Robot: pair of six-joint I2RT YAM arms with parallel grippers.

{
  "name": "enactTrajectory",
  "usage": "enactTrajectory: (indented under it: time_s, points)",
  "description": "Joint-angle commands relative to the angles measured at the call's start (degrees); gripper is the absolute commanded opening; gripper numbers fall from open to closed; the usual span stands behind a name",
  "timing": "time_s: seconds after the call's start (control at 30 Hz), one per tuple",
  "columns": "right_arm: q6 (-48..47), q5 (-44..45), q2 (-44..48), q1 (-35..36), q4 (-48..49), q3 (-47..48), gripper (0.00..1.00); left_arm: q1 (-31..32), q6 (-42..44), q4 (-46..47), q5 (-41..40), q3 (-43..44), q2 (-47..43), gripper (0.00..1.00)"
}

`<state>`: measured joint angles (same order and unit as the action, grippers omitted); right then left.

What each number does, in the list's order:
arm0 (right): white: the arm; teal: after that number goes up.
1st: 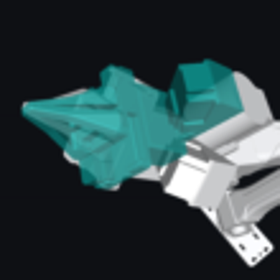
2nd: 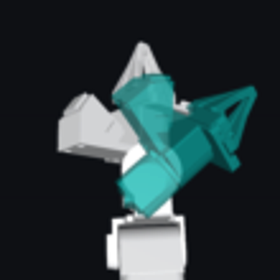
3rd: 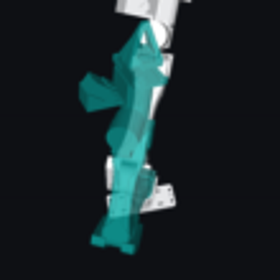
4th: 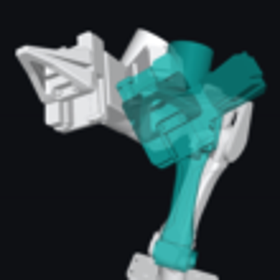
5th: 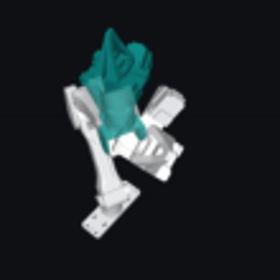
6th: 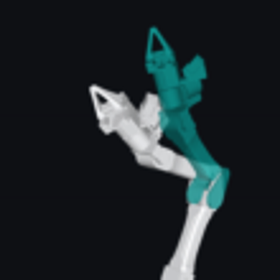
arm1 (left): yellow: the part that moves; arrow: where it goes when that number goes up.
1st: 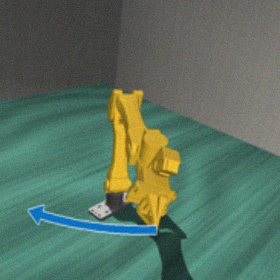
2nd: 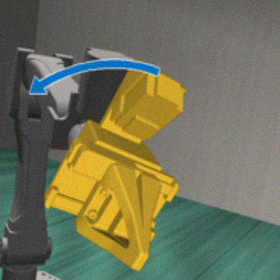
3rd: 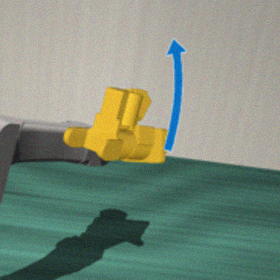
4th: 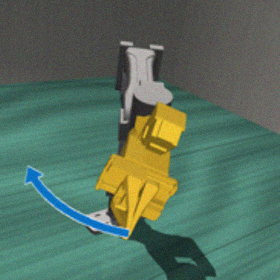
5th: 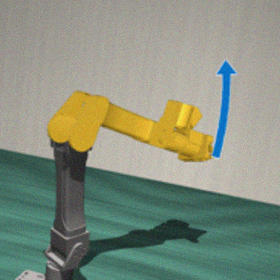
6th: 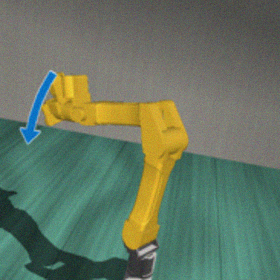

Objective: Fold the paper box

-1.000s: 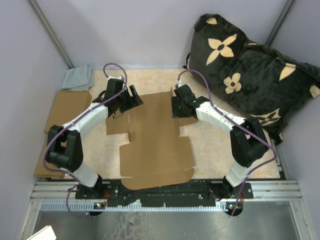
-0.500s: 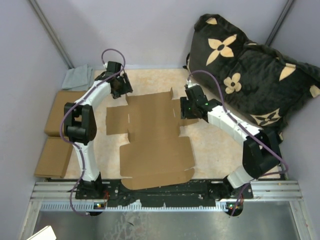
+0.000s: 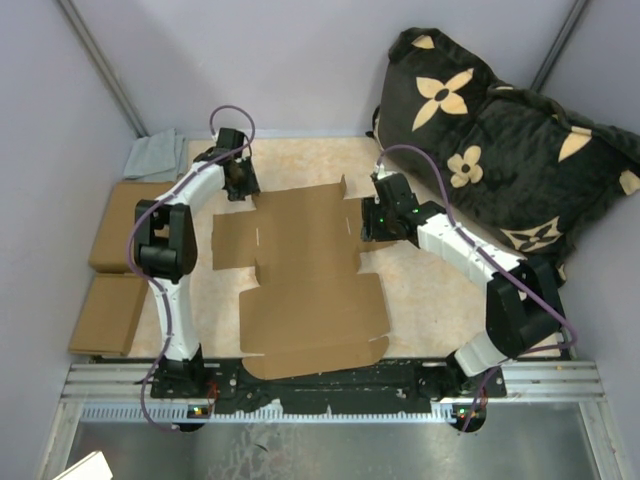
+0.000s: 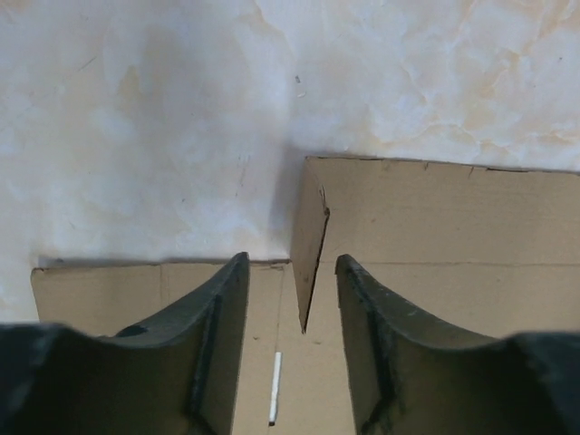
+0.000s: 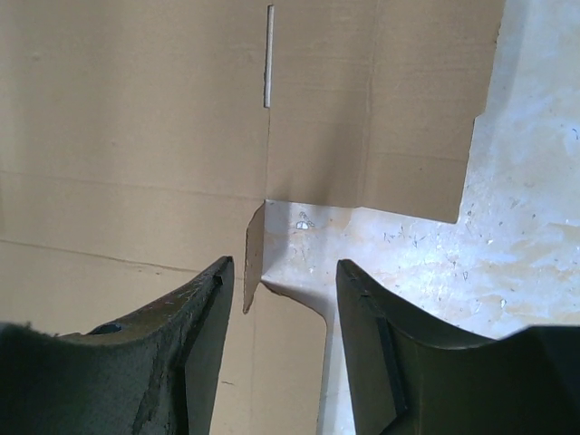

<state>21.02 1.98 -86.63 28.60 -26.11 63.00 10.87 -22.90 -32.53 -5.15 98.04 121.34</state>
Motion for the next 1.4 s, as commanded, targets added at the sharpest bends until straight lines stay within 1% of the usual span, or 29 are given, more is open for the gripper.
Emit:
enactTrajectory:
  time_s: [0.0,0.03,0.1,0.17,0.27,0.37,0.6,0.67,0.73,0.9,1.0,1.13,1.27,1.37]
  points:
    - [-0.4,-1.0,2.0,-0.2,1.5,-0.2,0.5,0.2,1.3,0.9,-0.3,2.9,2.1,0.41]
    - [-0.4,-1.1,2.0,-0.2,1.6,-0.3,0.5,0.2,1.5,1.0,-0.2,2.9,2.1,0.31]
    - [-0.4,-1.3,1.7,-0.3,1.5,-0.2,0.5,0.2,2.1,1.5,1.1,2.8,1.6,0.05]
    - [-0.4,-1.4,1.2,-0.3,1.0,0.4,0.5,0.2,2.2,2.5,2.8,1.5,0.2,0.0]
    - [-0.5,-1.5,0.5,-0.3,0.2,1.7,0.5,0.2,2.0,6.7,3.9,-3.4,-4.1,0.0]
    - [-1.3,-1.6,-0.4,-0.3,-1.6,4.8,0.5,0.2,2.0,12.4,5.0,-9.9,-10.6,0.0]
    - [-4.2,-1.3,-3.5,-0.5,-8.8,15.5,0.51,0.3,3.1,33.9,13.2,-32.1,-29.7,0.0]
    - [-5.3,-1.0,-4.6,-0.5,-11.6,18.9,0.51,0.3,3.4,38.2,15.2,-36.2,-35.1,0.0]
    - [-6.1,-0.1,-5.4,-0.5,-14.4,22.3,0.51,0.3,4.2,40.5,17.0,-38.9,-38.8,0.0]
    - [-7.2,2.0,-5.1,-0.6,-17.2,26.1,0.51,0.9,11.0,43.0,19.5,-42.2,-43.9,0.0]
    - [-7.4,3.0,-4.4,-0.6,-18.2,27.0,0.51,1.3,15.5,44.8,19.1,-43.9,-45.5,0.0]
    - [-7.5,4.3,-3.4,-0.6,-18.9,27.4,0.52,1.3,18.4,52.1,18.0,-48.5,-48.7,0.0]
    - [-7.6,4.7,-2.8,-0.7,-19.5,27.7,0.52,1.5,20.0,64.0,19.4,-56.6,-52.2,0.0]
    - [-7.4,4.8,-1.9,-0.7,-19.2,26.9,0.52,1.8,19.2,71.9,19.6,-61.6,-54.0,0.0]
